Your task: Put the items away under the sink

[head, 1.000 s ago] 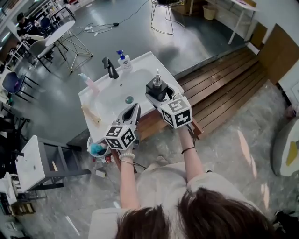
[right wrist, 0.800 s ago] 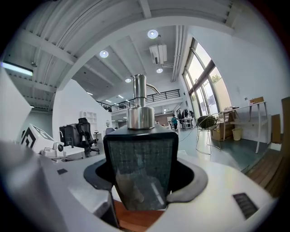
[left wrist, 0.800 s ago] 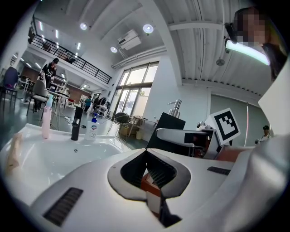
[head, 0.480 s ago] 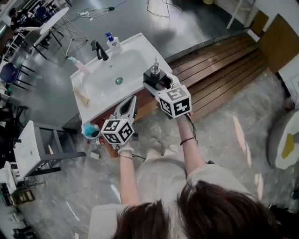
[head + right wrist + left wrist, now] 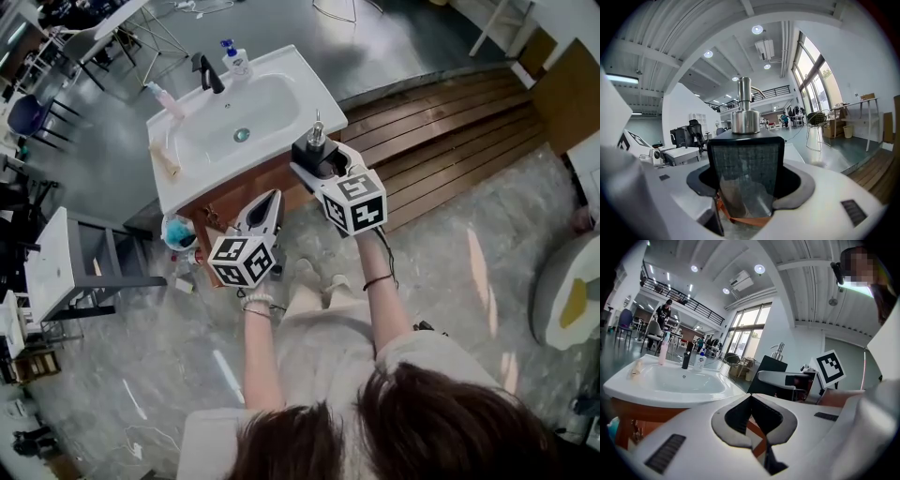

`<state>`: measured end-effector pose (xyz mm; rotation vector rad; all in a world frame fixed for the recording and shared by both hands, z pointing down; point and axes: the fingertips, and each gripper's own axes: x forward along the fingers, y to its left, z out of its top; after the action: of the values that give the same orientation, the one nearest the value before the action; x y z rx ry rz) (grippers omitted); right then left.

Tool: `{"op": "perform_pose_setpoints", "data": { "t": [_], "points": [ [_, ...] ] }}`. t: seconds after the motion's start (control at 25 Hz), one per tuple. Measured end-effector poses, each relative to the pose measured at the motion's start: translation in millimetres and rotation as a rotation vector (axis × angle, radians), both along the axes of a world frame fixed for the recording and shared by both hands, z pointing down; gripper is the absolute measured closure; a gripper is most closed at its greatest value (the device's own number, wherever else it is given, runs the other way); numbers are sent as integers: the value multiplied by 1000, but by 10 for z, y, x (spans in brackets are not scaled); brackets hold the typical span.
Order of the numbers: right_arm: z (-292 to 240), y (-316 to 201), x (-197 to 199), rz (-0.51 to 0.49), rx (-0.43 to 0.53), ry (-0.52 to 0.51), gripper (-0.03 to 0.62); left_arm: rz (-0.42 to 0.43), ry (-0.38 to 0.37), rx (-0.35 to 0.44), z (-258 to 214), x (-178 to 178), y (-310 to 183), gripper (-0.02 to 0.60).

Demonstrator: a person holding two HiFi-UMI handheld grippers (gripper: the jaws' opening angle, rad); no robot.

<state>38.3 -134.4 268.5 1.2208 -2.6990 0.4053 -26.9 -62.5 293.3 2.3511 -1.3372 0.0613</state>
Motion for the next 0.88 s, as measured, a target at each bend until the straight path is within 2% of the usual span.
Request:
{"op": "perform_pose_setpoints", "data": {
  "t": [0.28, 0.48, 0.88],
  "points": [
    [70, 89, -4, 36, -7, 20, 275, 27, 8, -15, 69, -36, 60, 580],
    [228, 204, -37, 68, -32, 46, 275, 46, 48, -41, 193, -66, 168, 580],
    [641, 240, -4, 142, -72, 12, 275, 149, 43, -105, 625, -89, 226, 580]
  ]
}}
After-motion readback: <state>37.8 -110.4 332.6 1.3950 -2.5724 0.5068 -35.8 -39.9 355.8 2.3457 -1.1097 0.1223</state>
